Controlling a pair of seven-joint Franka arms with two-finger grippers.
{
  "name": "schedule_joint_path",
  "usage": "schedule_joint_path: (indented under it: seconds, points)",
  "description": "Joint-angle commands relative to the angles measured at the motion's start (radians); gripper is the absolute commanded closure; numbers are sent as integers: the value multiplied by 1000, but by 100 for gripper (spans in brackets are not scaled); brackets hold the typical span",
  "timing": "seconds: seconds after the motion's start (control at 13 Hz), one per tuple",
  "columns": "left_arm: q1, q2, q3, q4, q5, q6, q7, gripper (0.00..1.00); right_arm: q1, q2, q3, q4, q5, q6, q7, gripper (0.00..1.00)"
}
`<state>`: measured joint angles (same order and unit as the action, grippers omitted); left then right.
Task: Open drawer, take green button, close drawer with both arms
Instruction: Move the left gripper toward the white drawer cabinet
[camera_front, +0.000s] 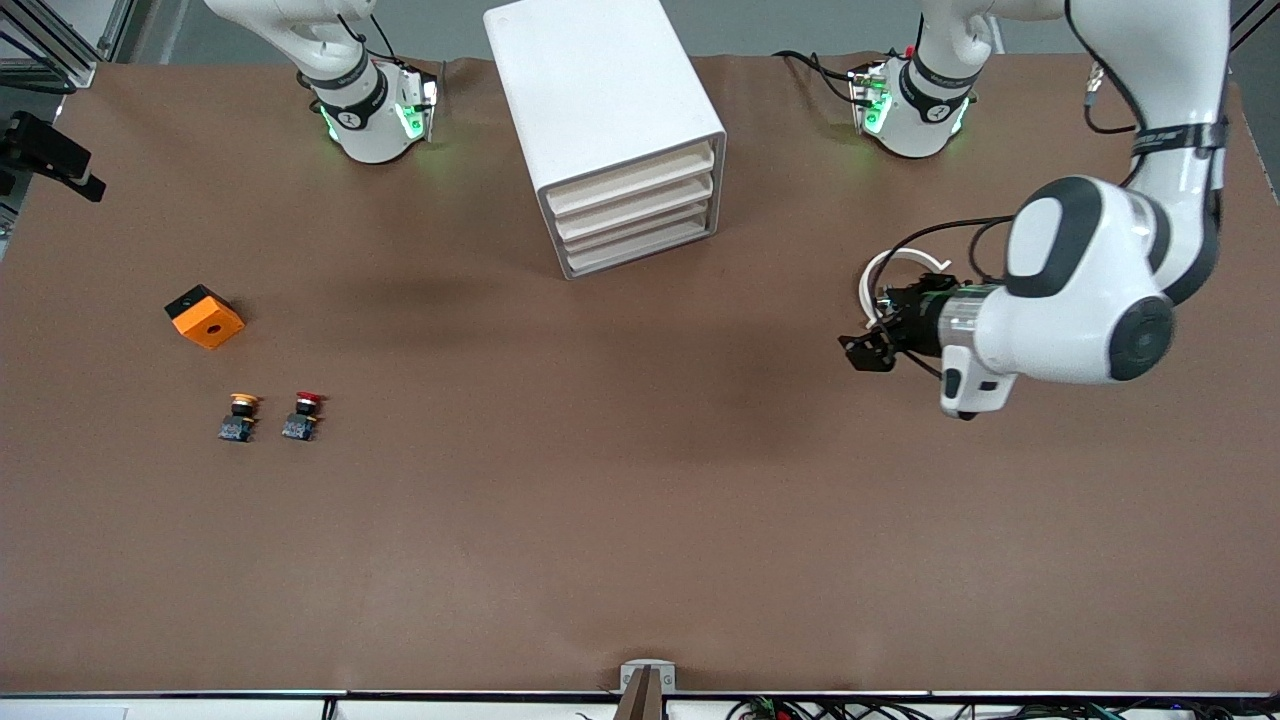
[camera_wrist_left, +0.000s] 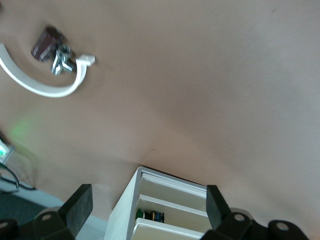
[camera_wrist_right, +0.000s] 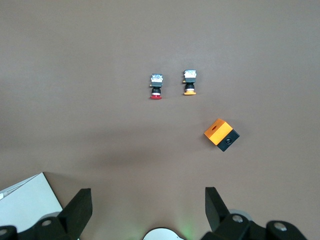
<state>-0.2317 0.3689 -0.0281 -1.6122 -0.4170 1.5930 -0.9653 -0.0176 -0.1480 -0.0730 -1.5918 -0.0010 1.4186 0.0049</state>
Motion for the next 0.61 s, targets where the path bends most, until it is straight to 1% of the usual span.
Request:
schedule_joint_path:
  seconds: [0.0,0.23,0.54]
  points:
    - [-21,42,-1,12,0,-14,-96,0,2,-18,1,-13,-5,-1,-6,0]
    - [-72,100,2,15,12,-19,-254,0,2,-18,1,-14,-5,-1,-6,0]
    - [-90,137,2,17,44,-19,-452,0,1,-18,1,-14,-5,-4,-6,0]
